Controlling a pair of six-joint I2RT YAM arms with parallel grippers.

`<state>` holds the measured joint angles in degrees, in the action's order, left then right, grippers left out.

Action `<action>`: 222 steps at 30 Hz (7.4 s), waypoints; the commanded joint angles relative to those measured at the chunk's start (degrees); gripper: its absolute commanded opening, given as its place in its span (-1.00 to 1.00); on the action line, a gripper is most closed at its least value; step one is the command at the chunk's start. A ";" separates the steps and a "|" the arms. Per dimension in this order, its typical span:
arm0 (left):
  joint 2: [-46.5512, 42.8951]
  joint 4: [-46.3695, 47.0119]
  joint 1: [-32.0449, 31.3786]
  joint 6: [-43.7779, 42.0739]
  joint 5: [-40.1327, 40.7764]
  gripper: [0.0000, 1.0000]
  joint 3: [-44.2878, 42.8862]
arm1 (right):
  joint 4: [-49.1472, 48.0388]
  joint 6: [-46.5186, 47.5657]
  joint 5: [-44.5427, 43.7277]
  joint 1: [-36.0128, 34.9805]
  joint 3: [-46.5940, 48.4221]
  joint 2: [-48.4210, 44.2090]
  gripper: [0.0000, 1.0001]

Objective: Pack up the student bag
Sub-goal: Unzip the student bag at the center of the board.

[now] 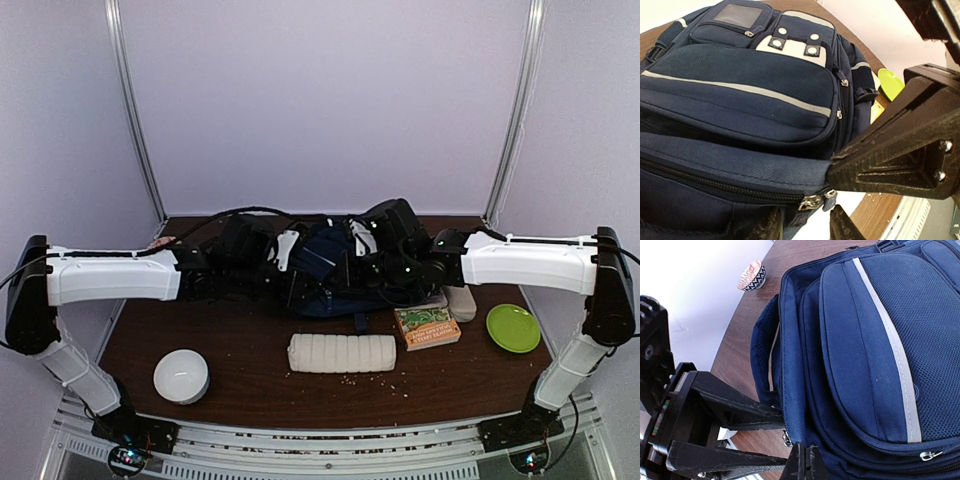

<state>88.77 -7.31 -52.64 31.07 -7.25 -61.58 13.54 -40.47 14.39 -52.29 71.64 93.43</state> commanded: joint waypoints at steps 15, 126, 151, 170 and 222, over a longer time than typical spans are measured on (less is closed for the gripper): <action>1.39 7.59 1.84 1.76 -9.20 -0.29 2.63 | -5.21 -0.31 2.37 -0.44 2.37 -3.20 -1.00; -5.50 -16.62 8.08 -7.43 7.39 -1.00 8.58 | 13.44 26.31 -2.81 -1.32 -11.30 -8.88 -1.00; -14.03 -1.90 7.91 -6.00 -3.03 -1.00 15.75 | -0.88 14.11 6.95 -3.32 7.73 6.19 -0.26; -15.96 -0.86 6.34 -5.49 -3.39 -1.00 16.01 | 6.40 16.36 1.29 -6.65 11.51 12.77 -0.30; -5.44 -22.51 6.72 -11.38 -1.35 -1.00 5.88 | 9.11 21.32 -14.81 -4.95 -9.71 -13.49 -1.00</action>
<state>82.08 -22.46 -46.92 20.84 -14.00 -54.81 21.17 -20.82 2.42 -58.15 60.34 79.92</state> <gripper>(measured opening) 0.046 0.014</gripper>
